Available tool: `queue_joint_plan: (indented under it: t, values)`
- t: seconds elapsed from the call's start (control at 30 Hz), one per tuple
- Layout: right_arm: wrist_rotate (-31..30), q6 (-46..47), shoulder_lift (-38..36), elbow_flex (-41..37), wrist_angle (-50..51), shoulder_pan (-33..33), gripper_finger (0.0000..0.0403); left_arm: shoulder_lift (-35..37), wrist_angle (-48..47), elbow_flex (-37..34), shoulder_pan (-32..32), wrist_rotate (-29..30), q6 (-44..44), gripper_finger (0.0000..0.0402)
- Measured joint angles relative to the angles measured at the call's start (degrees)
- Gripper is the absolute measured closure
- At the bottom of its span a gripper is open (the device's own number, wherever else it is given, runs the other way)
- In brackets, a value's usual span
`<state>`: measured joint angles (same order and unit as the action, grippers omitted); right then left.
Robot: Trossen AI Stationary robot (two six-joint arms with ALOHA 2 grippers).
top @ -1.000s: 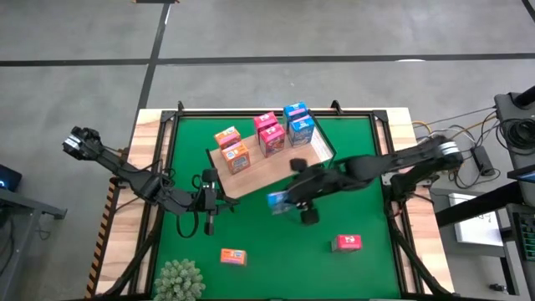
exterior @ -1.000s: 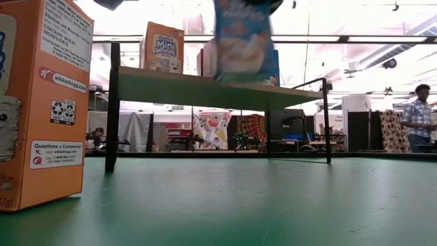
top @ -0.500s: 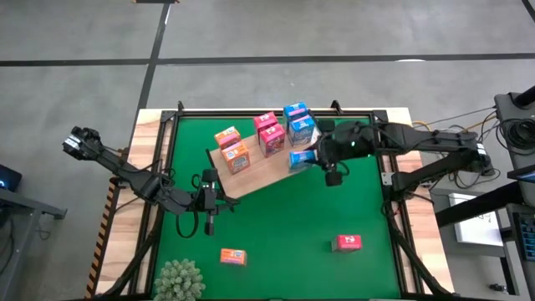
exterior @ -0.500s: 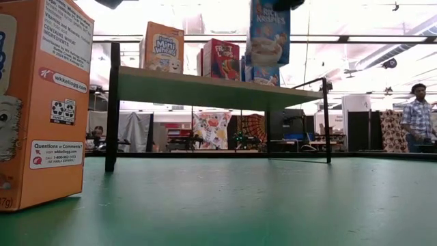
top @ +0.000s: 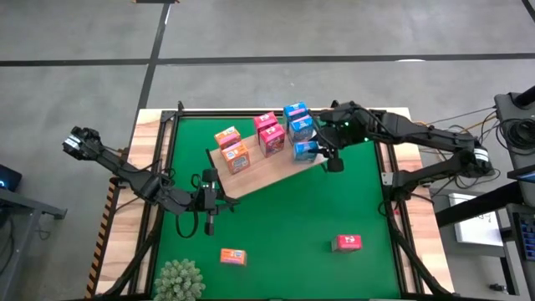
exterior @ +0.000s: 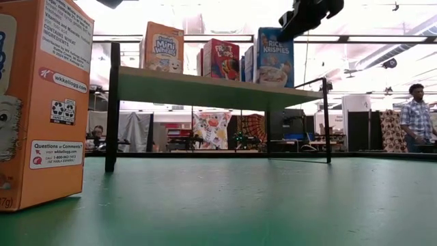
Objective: Stack cereal on shelf
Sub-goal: Put the blue cereal box on the shelf aligned with other blue cereal boxes
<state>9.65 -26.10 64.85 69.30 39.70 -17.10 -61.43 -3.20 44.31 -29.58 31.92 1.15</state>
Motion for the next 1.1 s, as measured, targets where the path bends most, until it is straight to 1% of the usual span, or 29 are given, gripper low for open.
queue_joint_plan:
  t: [0.8, 0.93, 1.1]
  values:
    - [-0.66, 1.38, 0.05, -0.07, -0.24, -1.45, 0.0274, 0.00, 0.92, 0.00, 0.00, 0.00, 0.00, 0.0402]
    - [-0.72, 3.21, 0.08, -0.09, -0.25, -1.45, 0.0256, 0.00, 0.92, 0.00, 0.00, 0.00, 0.00, 0.0402]
    - [-0.79, 3.73, 0.10, -0.17, -0.26, -1.45, 0.0216, 0.00, 1.16, 0.00, 0.00, 0.00, 0.00, 0.0402]
